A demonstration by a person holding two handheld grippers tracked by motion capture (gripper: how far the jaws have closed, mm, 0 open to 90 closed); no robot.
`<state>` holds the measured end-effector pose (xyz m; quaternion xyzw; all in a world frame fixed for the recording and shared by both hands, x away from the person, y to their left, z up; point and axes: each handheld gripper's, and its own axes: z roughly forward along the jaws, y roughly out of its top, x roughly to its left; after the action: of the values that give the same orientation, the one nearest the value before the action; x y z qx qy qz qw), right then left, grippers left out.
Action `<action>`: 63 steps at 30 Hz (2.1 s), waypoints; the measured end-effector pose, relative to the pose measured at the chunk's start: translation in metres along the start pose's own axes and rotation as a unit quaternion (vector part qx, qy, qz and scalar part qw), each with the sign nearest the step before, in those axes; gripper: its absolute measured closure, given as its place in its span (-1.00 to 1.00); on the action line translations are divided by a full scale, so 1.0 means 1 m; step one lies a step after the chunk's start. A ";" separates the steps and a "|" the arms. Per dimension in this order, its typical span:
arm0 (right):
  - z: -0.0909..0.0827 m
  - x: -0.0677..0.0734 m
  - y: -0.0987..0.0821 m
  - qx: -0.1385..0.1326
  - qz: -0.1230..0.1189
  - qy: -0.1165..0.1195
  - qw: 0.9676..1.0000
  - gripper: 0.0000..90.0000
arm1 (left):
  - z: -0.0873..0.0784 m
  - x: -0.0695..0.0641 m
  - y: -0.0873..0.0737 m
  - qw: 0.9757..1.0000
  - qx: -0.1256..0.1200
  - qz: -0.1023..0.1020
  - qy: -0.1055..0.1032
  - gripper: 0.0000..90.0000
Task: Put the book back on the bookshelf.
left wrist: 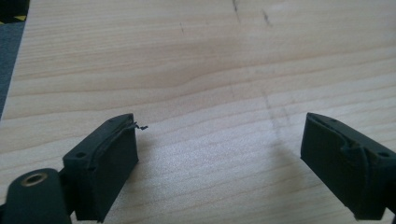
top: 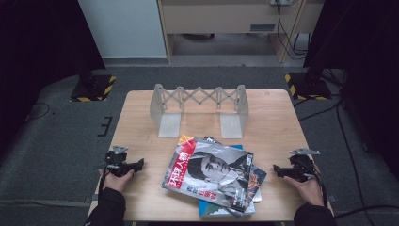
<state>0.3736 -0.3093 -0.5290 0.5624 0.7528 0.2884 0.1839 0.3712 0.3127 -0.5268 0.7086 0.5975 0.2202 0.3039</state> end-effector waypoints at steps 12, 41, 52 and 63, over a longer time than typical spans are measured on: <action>-0.022 0.007 0.010 -0.037 0.033 0.008 0.999 -0.74 | -0.027 -0.019 0.004 0.997 -0.056 -0.001 -0.047 -0.68; -0.046 0.071 0.030 -0.121 0.011 0.098 0.988 -0.73 | -0.050 -0.069 -0.006 0.982 -0.088 0.009 -0.170 -0.66; -0.040 0.100 0.030 -0.110 -0.016 0.124 0.986 -0.72 | -0.043 -0.085 -0.013 0.979 -0.051 0.026 -0.196 -0.63; -0.028 0.119 0.023 -0.090 -0.032 0.154 0.983 -0.73 | -0.036 -0.101 -0.018 0.971 -0.032 0.035 -0.233 -0.65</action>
<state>0.3376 -0.1974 -0.4868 0.4678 0.7606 0.4326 0.1247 0.3154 0.2215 -0.5084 0.7506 0.4781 0.0780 0.4493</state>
